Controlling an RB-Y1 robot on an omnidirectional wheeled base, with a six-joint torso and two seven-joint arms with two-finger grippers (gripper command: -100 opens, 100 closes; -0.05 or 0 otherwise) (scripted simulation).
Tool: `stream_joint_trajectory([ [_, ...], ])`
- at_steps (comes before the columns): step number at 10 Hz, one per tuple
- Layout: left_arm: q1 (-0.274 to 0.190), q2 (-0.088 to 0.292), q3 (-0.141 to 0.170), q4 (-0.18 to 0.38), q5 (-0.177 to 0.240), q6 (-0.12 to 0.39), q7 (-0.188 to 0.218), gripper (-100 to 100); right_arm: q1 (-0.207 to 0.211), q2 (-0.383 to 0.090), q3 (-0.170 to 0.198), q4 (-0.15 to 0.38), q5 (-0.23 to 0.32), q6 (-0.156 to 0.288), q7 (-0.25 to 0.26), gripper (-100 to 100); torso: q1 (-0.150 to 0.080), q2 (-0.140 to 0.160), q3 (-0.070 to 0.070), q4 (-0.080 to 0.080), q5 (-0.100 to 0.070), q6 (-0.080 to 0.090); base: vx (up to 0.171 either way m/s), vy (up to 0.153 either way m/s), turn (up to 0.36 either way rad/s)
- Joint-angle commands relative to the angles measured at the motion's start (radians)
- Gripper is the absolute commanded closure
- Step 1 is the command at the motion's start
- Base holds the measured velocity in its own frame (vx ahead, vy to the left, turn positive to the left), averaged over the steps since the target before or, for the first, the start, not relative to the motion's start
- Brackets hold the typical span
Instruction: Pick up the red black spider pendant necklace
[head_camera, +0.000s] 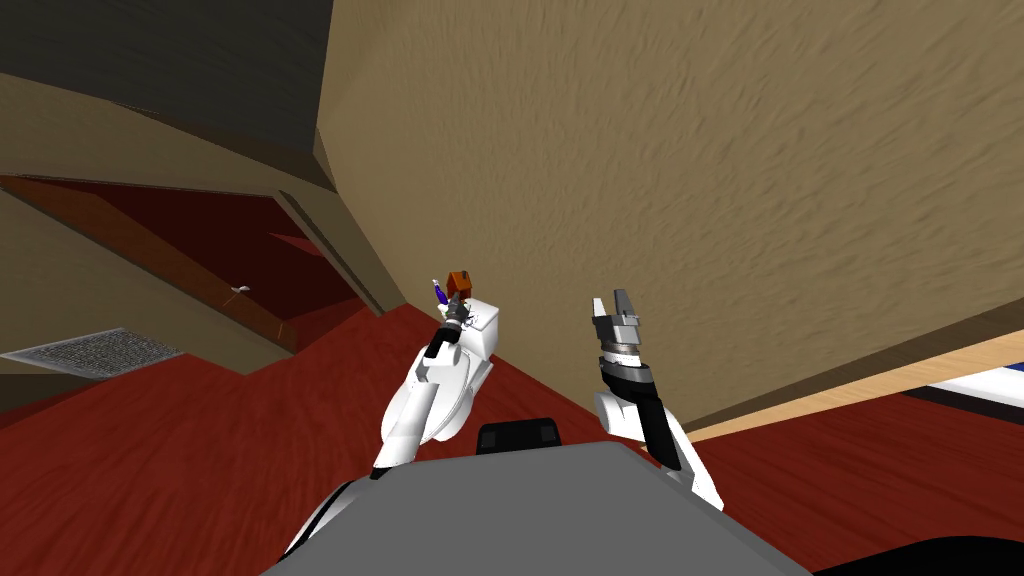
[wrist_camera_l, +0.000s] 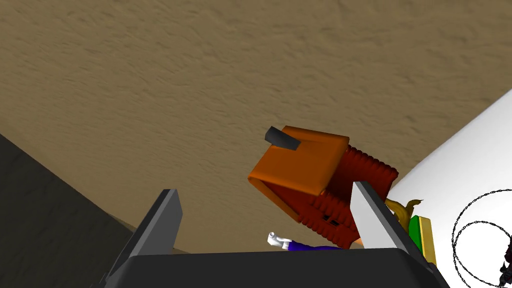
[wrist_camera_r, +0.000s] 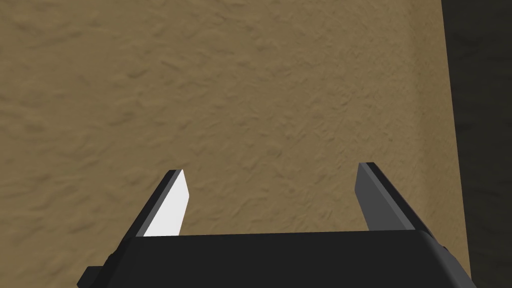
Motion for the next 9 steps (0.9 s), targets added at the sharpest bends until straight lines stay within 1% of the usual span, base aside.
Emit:
stream_joint_trajectory([
  [1, -0.021, -0.003, 0.001, 0.031, -0.001, 0.022, 0.007, -100, 0.000, 0.000, 0.000, 0.000, 0.000, 0.000, 0.000, 0, 0.000, 0.000, 0.000, 0.000, 0.000, 0.000, -0.015, -0.020, 0.006],
  [2, -0.065, -0.006, 0.007, 0.077, 0.000, 0.061, 0.020, -100, 0.000, 0.000, 0.000, 0.000, 0.000, 0.000, 0.000, 0, 0.000, 0.000, 0.000, 0.000, 0.000, 0.000, -0.017, -0.032, 0.028],
  [3, -0.065, -0.006, 0.007, 0.081, 0.000, 0.063, 0.020, -100, 0.000, 0.000, 0.000, 0.000, 0.000, 0.000, 0.000, 0, -0.001, 0.000, 0.000, 0.000, 0.000, 0.000, -0.014, -0.031, 0.008],
  [4, -0.108, -0.008, 0.013, 0.124, 0.001, 0.103, 0.032, -100, 0.000, 0.000, 0.000, 0.000, 0.000, 0.000, 0.000, 0, -0.001, 0.000, 0.000, 0.000, 0.000, 0.000, -0.011, -0.032, 0.031],
  [5, -0.108, -0.008, 0.013, 0.132, 0.001, 0.104, 0.032, -100, 0.000, 0.000, 0.000, 0.000, 0.000, 0.000, 0.000, 0, -0.001, 0.000, 0.000, 0.000, 0.000, 0.000, -0.007, -0.027, 0.020],
  [6, -0.145, -0.009, 0.019, 0.163, 0.002, 0.145, 0.044, -100, 0.000, 0.000, 0.000, 0.000, 0.000, 0.000, 0.000, 0, 0.000, 0.000, 0.000, 0.000, 0.000, 0.000, -0.008, -0.034, 0.039],
  [7, -0.151, -0.009, 0.019, 0.184, 0.002, 0.145, 0.044, -100, 0.000, 0.000, 0.000, 0.000, 0.000, 0.000, 0.000, 0, -0.001, -0.001, 0.000, 0.000, 0.000, 0.000, -0.007, -0.033, 0.021],
  [8, -0.193, -0.010, 0.026, 0.218, 0.004, 0.187, 0.054, -100, 0.000, 0.000, 0.000, 0.000, 0.000, 0.000, 0.000, 0, -0.001, -0.001, 0.000, 0.000, 0.000, 0.000, -0.006, -0.041, 0.062],
  [9, -0.193, -0.010, 0.026, 0.236, 0.004, 0.187, 0.054, -100, 0.000, 0.000, 0.000, 0.000, 0.000, 0.000, 0.000, 0, -0.001, -0.001, 0.000, 0.000, 0.000, 0.000, -0.005, -0.034, 0.024],
])
